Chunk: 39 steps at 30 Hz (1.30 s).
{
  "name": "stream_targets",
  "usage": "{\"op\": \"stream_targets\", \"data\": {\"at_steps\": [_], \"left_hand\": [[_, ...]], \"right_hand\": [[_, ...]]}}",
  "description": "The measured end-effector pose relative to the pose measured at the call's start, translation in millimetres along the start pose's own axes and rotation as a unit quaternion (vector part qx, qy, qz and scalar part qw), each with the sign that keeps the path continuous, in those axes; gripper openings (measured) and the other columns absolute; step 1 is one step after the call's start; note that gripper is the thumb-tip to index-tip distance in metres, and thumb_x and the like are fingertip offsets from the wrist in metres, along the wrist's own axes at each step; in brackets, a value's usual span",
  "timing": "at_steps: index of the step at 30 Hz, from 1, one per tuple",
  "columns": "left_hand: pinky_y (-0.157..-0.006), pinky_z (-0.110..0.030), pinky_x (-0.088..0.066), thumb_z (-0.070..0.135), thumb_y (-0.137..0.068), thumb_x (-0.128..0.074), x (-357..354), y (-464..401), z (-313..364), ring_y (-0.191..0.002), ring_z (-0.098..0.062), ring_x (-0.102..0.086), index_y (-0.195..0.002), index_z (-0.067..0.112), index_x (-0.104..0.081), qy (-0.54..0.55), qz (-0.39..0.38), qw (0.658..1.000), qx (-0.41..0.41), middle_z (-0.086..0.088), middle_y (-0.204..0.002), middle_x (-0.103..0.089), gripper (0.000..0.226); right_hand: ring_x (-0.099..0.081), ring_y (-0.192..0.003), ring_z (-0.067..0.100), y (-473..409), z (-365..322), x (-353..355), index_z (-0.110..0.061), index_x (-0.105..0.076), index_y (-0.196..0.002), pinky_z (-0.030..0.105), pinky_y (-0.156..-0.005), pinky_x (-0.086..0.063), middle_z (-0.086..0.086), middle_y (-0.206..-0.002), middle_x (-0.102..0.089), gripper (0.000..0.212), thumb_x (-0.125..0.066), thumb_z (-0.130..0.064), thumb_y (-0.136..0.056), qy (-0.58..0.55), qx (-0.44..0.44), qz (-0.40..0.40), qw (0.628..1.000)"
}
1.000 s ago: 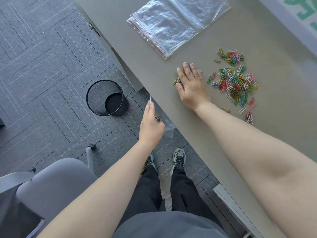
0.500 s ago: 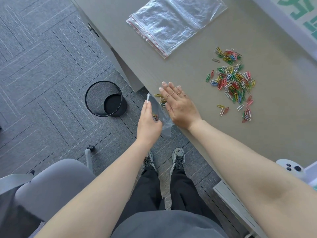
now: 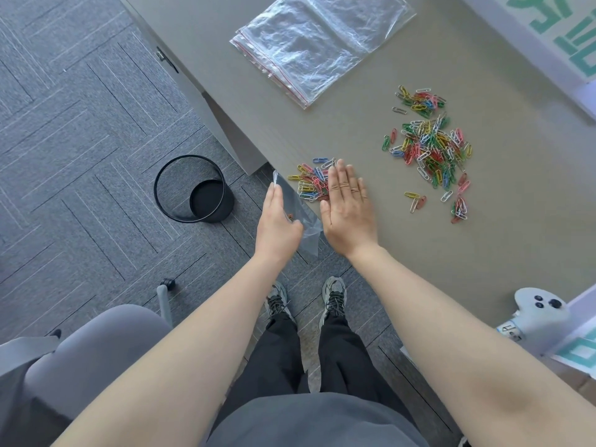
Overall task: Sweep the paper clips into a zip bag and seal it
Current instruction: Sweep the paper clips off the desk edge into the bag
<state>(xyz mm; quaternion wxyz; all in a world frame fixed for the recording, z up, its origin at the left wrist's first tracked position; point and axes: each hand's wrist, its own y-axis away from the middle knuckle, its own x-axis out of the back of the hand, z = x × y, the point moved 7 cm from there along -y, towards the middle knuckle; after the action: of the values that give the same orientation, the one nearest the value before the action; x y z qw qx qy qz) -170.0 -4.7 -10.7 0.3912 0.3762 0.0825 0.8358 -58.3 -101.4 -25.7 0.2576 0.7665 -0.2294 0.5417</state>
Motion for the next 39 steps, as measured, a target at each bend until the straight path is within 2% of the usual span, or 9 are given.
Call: {"op": "stream_targets", "data": {"at_steps": [3, 8, 13, 18, 22, 25, 30, 36, 39], "left_hand": [[-0.103, -0.013, -0.020, 0.006, -0.087, -0.055, 0.8, -0.3, -0.7, -0.142, -0.007, -0.020, -0.152, 0.014, -0.016, 0.000, -0.003, 1.000, -0.005, 0.005, -0.160, -0.012, 0.077], [-0.102, -0.006, -0.010, 0.006, -0.085, -0.056, 3.1, -4.1, -3.0, -0.143, -0.006, -0.016, -0.151, 0.011, -0.018, -0.001, -0.001, 1.000, -0.011, 0.001, -0.159, -0.014, 0.077], [-0.101, -0.003, -0.005, 0.005, -0.084, -0.058, 6.2, -8.8, -6.5, -0.144, -0.008, -0.014, -0.151, 0.007, -0.018, -0.011, 0.001, 1.000, -0.017, -0.004, -0.159, -0.015, 0.078], [-0.100, -0.003, -0.005, 0.007, -0.087, -0.058, 7.7, -10.2, -9.9, -0.144, -0.009, -0.014, -0.151, 0.008, -0.018, -0.014, 0.000, 1.000, -0.023, -0.004, -0.159, -0.015, 0.075], [-0.106, -0.011, -0.010, 0.005, -0.087, -0.055, 7.5, -8.6, -10.6, -0.145, -0.007, -0.011, -0.152, 0.011, -0.015, -0.004, -0.010, 1.000, -0.016, 0.000, -0.160, -0.012, 0.076], [-0.103, -0.008, -0.009, 0.005, -0.087, -0.055, 6.8, -7.9, -10.4, -0.144, -0.005, -0.011, -0.152, 0.013, -0.014, -0.002, -0.012, 1.000, -0.011, 0.002, -0.160, -0.011, 0.078], [-0.099, -0.005, -0.007, 0.006, -0.086, -0.057, 5.7, -12.3, -10.0, -0.144, -0.006, -0.011, -0.152, 0.013, -0.014, -0.012, -0.012, 1.000, -0.007, 0.003, -0.160, -0.010, 0.079], [-0.101, -0.004, -0.005, 0.008, -0.087, -0.058, 8.7, -21.3, -8.7, -0.145, -0.009, -0.011, -0.151, 0.007, -0.017, -0.019, -0.010, 1.000, -0.019, -0.004, -0.159, -0.013, 0.077], [-0.105, -0.007, -0.009, 0.014, -0.088, -0.058, 9.5, -22.6, -8.3, -0.145, -0.008, -0.011, -0.151, 0.010, -0.017, -0.017, -0.012, 0.999, -0.028, -0.003, -0.159, -0.015, 0.075]], "right_hand": [[0.001, -0.149, 0.023, 1.3, -11.5, -3.4, -0.007, -0.006, -0.152, 0.039, -0.120, 0.002, 0.011, -0.161, -0.002, 0.065, -0.020, -0.037, -0.096, 0.007, 0.009, -0.006, 1.000], [-0.001, -0.149, 0.022, 4.9, -29.5, -8.7, -0.006, -0.008, -0.152, 0.041, -0.121, 0.000, 0.010, -0.161, -0.005, 0.064, -0.017, -0.037, -0.096, 0.007, 0.034, -0.013, 0.999], [-0.010, -0.148, 0.023, 10.8, -45.5, -15.1, -0.007, -0.020, -0.151, 0.044, -0.120, -0.005, 0.010, -0.160, -0.015, 0.061, -0.023, -0.034, -0.096, 0.000, 0.058, -0.018, 0.998], [-0.012, -0.148, 0.023, 7.2, -47.4, -0.4, -0.004, -0.020, -0.150, 0.041, -0.120, -0.008, 0.012, -0.159, -0.018, 0.059, -0.023, -0.024, -0.094, -0.089, 0.108, -0.005, 0.990], [-0.010, -0.148, 0.025, -18.7, -16.7, 20.8, -0.002, -0.018, -0.150, 0.040, -0.121, -0.007, 0.014, -0.159, -0.015, 0.061, -0.029, -0.012, -0.090, -0.128, 0.020, 0.039, 0.991], [-0.004, -0.149, 0.023, -34.0, -11.5, 19.2, -0.005, -0.012, -0.152, 0.038, -0.120, -0.002, 0.012, -0.161, -0.008, 0.064, -0.029, -0.019, -0.091, -0.102, 0.009, 0.004, 0.995], [-0.001, -0.149, 0.022, -45.0, -28.1, 8.4, -0.010, -0.010, -0.152, 0.034, -0.118, 0.004, 0.008, -0.162, -0.004, 0.065, -0.025, -0.031, -0.093, -0.065, 0.055, -0.038, 0.996], [-0.007, -0.148, 0.026, -37.1, -53.6, -1.9, -0.008, -0.019, -0.151, 0.037, -0.120, -0.001, 0.010, -0.160, -0.013, 0.061, -0.028, -0.022, -0.092, -0.032, 0.128, -0.046, 0.990], [-0.011, -0.148, 0.025, -29.0, -62.3, -4.3, -0.007, -0.024, -0.150, 0.036, -0.120, -0.003, 0.010, -0.159, -0.017, 0.060, -0.021, -0.022, -0.092, -0.029, 0.158, -0.047, 0.986]]}}
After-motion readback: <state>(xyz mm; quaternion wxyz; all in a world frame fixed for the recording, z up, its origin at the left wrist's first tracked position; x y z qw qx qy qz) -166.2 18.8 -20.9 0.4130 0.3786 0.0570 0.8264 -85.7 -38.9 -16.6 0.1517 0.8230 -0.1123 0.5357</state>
